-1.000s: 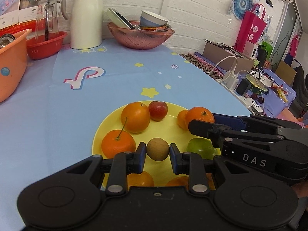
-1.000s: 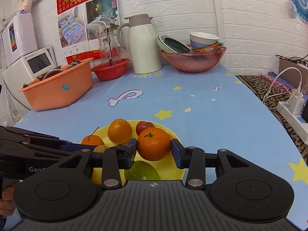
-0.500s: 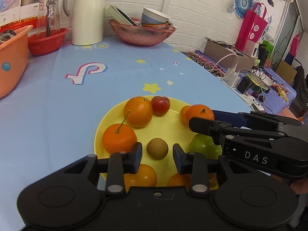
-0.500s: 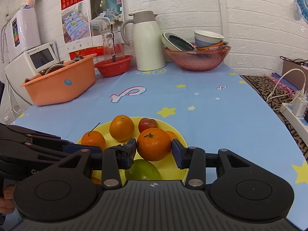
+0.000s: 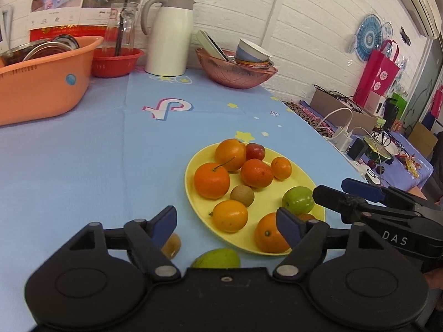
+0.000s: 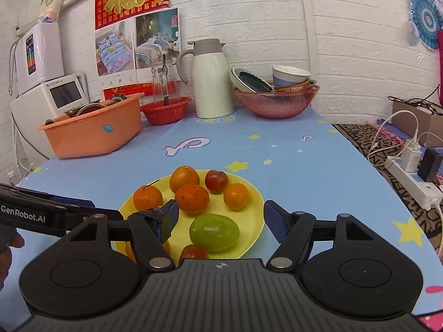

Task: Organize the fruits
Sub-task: 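Open both tools to release the orange and kiwi onto the plate, then move both open tools back toward the last loose fruits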

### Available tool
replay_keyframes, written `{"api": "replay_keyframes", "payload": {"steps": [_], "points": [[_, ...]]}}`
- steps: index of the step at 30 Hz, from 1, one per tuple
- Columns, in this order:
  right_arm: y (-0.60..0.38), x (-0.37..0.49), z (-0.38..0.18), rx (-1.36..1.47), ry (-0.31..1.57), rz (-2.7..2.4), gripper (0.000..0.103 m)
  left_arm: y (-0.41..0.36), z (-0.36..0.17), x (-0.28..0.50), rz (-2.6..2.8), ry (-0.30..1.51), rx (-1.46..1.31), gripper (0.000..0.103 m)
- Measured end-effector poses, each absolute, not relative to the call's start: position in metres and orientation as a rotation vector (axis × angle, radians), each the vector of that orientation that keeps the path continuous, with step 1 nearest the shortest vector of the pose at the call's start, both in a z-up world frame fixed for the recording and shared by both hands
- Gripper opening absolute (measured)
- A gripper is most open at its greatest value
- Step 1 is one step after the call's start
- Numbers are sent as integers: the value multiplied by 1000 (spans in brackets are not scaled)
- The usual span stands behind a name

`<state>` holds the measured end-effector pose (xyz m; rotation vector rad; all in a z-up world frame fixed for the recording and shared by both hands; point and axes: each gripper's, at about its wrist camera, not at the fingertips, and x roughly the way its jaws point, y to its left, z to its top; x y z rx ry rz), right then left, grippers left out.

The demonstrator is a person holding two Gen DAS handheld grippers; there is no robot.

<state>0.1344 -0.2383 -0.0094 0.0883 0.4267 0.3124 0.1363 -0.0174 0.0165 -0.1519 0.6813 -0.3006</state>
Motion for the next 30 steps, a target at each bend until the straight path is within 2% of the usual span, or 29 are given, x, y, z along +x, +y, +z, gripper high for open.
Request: {"api": "replay_keyframes", "payload": {"steps": [12,30], "points": [[-219,93,-20,97,474,363,103,11,5,90,-221,719,-215,103],[-169,69,-30,67,543,480,103,42,3,61,-151,713,-257,103]]}}
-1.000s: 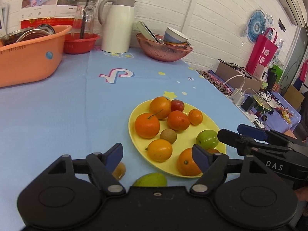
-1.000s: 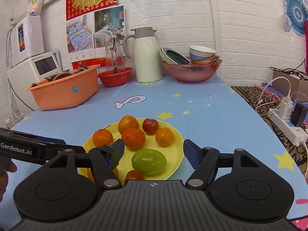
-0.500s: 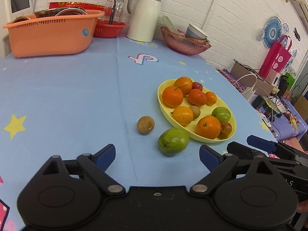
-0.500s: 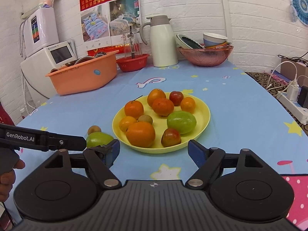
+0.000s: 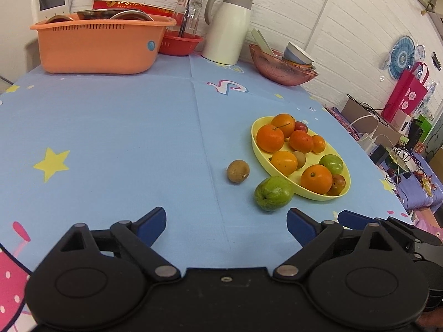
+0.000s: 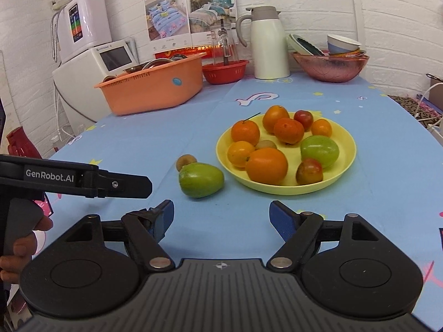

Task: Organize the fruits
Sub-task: 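Move both open tools back toward the last loose fruits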

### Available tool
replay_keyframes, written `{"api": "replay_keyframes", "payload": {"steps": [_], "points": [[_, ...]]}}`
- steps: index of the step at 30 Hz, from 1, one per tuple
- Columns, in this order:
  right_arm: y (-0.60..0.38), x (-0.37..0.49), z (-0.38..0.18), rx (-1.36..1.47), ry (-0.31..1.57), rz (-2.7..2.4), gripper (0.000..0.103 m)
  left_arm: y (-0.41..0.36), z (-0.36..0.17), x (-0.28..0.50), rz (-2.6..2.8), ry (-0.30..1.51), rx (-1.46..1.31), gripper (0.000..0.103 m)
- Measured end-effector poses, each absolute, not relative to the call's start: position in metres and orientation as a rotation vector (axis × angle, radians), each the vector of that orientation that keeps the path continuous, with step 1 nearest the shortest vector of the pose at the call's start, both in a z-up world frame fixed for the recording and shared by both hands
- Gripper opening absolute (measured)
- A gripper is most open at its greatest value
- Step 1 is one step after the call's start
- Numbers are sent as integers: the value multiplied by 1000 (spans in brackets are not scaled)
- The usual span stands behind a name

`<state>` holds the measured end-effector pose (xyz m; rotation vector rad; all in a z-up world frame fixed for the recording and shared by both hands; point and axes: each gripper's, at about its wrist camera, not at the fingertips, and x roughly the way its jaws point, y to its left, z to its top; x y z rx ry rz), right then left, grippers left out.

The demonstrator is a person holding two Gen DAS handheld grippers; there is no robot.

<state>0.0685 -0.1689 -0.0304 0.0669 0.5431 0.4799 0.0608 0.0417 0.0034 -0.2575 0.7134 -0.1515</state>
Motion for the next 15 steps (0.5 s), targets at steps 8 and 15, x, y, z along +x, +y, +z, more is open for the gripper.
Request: {"api": "replay_keyframes", "payload": {"steps": [8,15], "points": [[-144,81,-32,65,573,505,103,57,0,60,-137,714,-282,103],[-136,95,-33,89,599,477,93,67,-5,65,-137,728,-296,103]]}}
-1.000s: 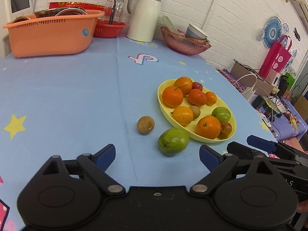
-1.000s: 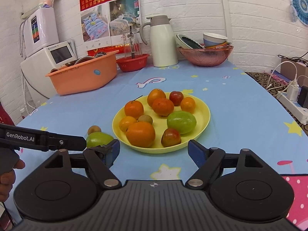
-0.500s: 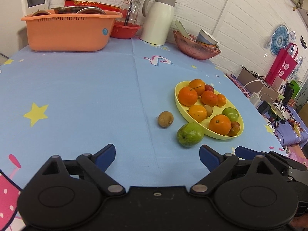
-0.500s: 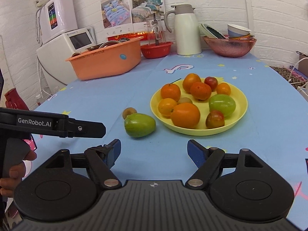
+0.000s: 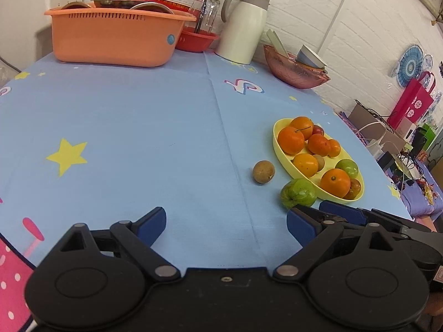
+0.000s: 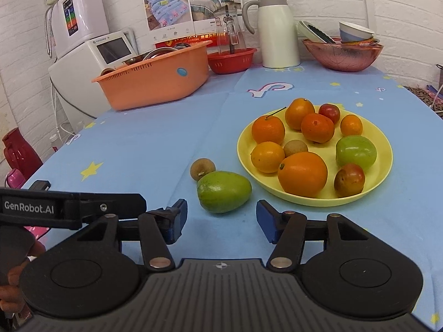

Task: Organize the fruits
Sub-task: 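Move both open tools back toward the last loose fruits, then grasp the green mango with the right tool while the left tool grasps a kiwi, then carry the mango and kiwi over the yellow plate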

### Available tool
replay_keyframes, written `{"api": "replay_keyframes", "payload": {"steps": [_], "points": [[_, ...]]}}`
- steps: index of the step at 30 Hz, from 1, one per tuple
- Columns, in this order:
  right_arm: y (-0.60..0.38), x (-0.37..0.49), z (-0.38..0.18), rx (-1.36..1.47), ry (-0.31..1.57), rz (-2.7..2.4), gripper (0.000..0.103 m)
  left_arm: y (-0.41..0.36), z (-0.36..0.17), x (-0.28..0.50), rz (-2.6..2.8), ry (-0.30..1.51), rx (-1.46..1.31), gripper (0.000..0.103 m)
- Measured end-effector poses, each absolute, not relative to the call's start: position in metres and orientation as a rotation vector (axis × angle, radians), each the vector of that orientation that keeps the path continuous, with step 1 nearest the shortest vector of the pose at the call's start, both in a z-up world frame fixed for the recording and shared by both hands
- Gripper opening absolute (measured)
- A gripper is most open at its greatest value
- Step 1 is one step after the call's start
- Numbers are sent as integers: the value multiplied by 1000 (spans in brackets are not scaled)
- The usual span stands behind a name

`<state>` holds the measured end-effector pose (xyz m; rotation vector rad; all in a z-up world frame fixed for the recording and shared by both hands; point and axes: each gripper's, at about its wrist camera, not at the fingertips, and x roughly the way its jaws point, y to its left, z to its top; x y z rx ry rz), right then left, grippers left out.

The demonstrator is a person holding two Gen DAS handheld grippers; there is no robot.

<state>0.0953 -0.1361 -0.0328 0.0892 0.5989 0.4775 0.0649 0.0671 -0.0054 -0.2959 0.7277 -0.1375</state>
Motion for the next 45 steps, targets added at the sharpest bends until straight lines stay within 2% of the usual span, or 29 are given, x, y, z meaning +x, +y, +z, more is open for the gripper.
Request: {"api": "replay_keyframes", "payload": {"steps": [15,25,33,45], "points": [[-132,110,-36,133,614,453,79,68,-4,76,-158,732,-283,103],[-145,92,-35,81,608,445,79,50,-2,108,-228,746,-247,103],[-157,80,-38,81,598,436,78,21,-7,142,-228,771,-101,103],[-163,78,-40,115,589,449,78,7,-9,149,-234,774,-43,103]]}}
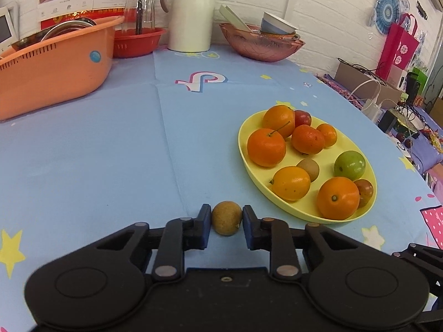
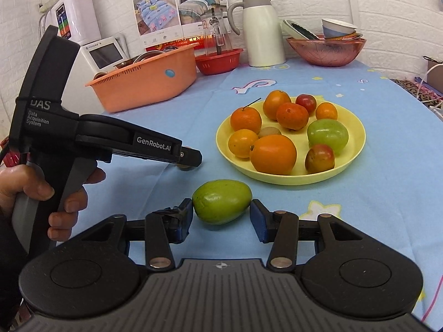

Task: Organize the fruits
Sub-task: 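Carry the mango and kiwi over the yellow plate, then open both tools to release the mango and kiwi onto the plate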

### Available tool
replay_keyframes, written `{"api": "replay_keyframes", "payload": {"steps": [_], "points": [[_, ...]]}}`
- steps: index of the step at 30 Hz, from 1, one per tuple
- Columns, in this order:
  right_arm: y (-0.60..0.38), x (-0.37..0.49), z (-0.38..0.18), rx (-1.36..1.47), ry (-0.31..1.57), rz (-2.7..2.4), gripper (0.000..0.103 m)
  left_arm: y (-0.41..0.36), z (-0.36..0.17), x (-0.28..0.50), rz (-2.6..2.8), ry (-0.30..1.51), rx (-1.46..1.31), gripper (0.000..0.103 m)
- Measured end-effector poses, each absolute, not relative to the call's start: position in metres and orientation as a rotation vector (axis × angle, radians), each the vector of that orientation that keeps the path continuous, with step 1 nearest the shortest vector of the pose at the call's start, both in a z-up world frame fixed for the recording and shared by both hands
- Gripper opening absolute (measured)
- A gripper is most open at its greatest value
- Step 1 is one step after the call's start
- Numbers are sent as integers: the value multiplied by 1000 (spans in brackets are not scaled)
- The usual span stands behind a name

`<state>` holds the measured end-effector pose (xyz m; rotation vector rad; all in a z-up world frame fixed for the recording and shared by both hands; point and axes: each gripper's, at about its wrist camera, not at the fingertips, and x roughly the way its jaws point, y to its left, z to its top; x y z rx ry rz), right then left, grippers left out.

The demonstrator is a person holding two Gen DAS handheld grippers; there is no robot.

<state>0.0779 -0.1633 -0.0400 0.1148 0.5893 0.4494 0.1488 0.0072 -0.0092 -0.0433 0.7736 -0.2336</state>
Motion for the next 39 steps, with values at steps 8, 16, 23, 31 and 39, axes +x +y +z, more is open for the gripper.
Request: {"api": "replay_keyframes", "payload": {"steps": [8,16,23,31,39], "points": [[-178,68,-27,150,532,462,77,3,8,140,-272,747,-95,103],[-207,82,-5,137,435,374,78,-30,41,154,-397,684,-111,103],[-234,115,-2,132,417,285,78,-49,37,183,-434,699,-133,103],[-247,146,-10,145,432,259,78,-61,23,201,-466,740,-122,103],[-249,163,-21,110,460,272,78,-68,12,210,-503,765,-113,103]]}}
